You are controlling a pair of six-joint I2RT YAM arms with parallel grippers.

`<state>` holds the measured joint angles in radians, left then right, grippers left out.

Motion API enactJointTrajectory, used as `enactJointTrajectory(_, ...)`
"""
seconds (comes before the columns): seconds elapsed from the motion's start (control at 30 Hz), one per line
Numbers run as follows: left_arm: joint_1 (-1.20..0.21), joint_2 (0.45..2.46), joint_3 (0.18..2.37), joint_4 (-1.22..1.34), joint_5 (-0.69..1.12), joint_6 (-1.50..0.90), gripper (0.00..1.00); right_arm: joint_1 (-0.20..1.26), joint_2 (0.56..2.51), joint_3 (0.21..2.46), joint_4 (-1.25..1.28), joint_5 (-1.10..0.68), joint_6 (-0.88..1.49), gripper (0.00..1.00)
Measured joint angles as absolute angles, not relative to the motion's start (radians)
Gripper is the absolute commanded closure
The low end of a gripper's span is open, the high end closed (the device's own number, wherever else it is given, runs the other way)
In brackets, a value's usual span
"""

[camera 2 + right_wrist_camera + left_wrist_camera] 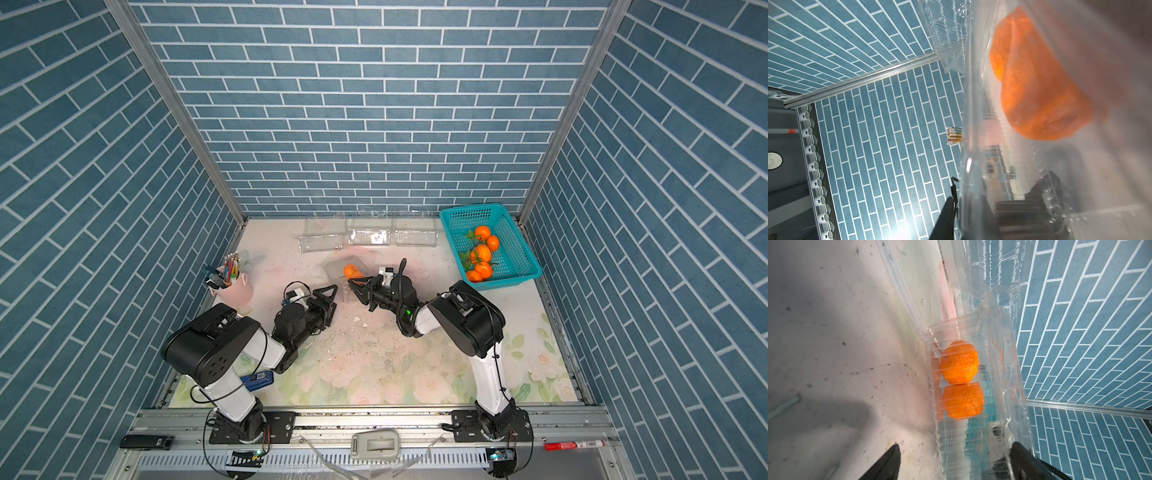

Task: Take oranges out of containers
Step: Open the packing box at the center of the board.

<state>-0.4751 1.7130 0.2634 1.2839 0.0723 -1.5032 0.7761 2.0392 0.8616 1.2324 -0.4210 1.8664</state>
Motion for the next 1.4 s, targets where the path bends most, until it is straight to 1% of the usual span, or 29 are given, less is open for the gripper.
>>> enactJointTrajectory(0.43,-0.505,1.720,0.263,1.284,0.067,-1.500,0.17,0.786,2.043,0.884,1.194,-0.414,1.866,0.72)
enactJointTrajectory(0.67,-0.540,1.735,0.266,1.285,0.105,-1.491,0.17,0.812,2.044,0.912,1.190,-0.434,1.863,0.72)
enactJointTrajectory(1.1,-0.544,1.741,0.264,1.286,0.117,-1.488,0.17,0.826,2.044,0.912,1.192,-0.438,1.863,0.76)
enactJointTrajectory(1.4,-0.544,1.741,0.197,1.299,0.101,-1.498,0.17,0.818,2.044,0.906,1.204,-0.435,1.863,0.75)
